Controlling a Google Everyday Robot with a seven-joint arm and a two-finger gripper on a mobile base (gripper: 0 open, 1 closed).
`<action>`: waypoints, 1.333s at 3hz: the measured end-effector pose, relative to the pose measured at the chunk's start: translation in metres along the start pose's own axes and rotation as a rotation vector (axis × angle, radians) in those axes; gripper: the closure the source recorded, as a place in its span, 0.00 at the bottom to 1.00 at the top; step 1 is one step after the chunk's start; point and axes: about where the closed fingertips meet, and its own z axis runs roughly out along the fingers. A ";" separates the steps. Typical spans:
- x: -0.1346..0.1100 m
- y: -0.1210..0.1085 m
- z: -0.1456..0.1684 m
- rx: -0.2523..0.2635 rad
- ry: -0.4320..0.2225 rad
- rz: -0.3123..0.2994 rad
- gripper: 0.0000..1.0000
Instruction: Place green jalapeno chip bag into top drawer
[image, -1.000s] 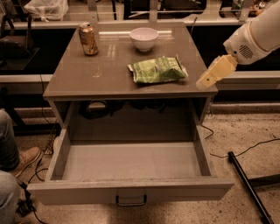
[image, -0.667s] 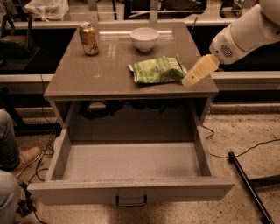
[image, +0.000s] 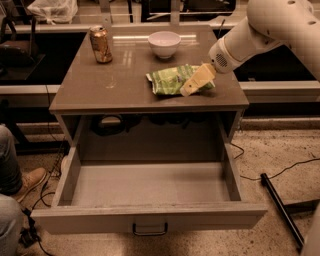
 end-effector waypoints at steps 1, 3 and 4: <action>-0.007 -0.010 0.021 -0.015 -0.017 0.034 0.00; -0.006 -0.017 0.032 -0.028 -0.066 0.066 0.49; -0.007 -0.012 0.017 -0.023 -0.114 0.047 0.72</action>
Offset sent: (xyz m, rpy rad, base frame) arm 0.0381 0.0070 -0.0274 0.0727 0.0283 -0.0571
